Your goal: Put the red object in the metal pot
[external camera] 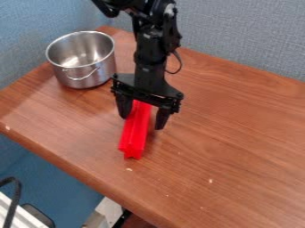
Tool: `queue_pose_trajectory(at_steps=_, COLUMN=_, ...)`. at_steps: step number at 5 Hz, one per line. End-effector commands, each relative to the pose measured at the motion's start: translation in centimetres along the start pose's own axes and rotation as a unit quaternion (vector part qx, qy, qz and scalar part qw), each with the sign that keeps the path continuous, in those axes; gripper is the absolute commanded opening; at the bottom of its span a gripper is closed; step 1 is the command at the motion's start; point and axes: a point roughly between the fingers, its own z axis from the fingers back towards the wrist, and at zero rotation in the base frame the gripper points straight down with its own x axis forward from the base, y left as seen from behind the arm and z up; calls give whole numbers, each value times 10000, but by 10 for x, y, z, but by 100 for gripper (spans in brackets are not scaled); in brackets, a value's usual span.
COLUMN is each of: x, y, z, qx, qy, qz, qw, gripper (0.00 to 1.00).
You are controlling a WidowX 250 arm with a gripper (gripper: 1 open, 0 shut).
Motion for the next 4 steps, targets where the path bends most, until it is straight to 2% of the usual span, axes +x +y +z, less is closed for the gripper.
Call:
queue_pose_trajectory(at_steps=1, x=8, y=1, z=9, qx=20, qy=-194, qz=5, qw=9998, gripper=100)
queue_pose_trajectory(at_steps=4, x=9, y=-1, z=9, qx=54, qy=-213, qz=-44, qw=9997, gripper=100)
